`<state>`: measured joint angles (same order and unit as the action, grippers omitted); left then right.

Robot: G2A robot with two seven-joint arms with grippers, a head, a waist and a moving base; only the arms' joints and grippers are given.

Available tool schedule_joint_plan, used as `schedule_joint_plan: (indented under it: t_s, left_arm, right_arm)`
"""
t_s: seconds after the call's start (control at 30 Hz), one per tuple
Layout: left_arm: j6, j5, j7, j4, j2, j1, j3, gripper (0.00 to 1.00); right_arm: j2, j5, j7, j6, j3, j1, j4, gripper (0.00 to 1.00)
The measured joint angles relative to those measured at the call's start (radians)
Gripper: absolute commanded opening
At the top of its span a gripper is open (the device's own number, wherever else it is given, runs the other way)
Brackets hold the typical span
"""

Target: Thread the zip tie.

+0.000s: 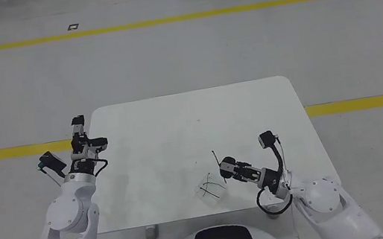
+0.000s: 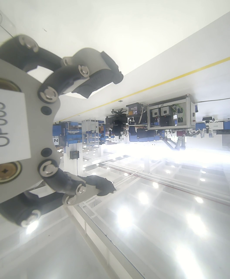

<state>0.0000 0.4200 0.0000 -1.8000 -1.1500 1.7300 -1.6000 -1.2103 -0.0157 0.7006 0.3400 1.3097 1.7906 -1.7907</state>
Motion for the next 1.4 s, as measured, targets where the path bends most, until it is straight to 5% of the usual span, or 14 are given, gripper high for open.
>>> schedule_joint_plan:
  t_s: [0.4,0.5,0.83,1.13,1.4]
  left_arm:
    - [-0.002,-0.002,-0.013,-0.006,0.000,-0.002,0.003,1.00]
    - [-0.011,-0.014,-0.096,-0.034,0.003,0.007,0.007,1.00]
    - [0.027,-0.199,-0.433,-0.133,0.023,0.108,0.067,1.00]
    - [0.038,-0.219,-0.432,-0.125,0.024,0.100,0.074,1.00]
    - [0.052,-0.197,-0.595,-0.065,0.023,0.074,0.205,1.00]
  right_arm:
    - [0.000,0.000,0.000,0.000,0.000,0.000,0.000,0.00]
    - [-0.001,0.000,-0.012,-0.003,-0.004,-0.001,0.003,0.00]
    - [-0.013,0.005,-0.222,0.000,-0.062,-0.008,0.035,0.00]
    - [-0.013,0.011,-0.228,0.000,-0.064,-0.008,0.036,0.00]
    - [-0.030,0.073,-0.353,0.000,-0.164,-0.046,0.081,0.00]
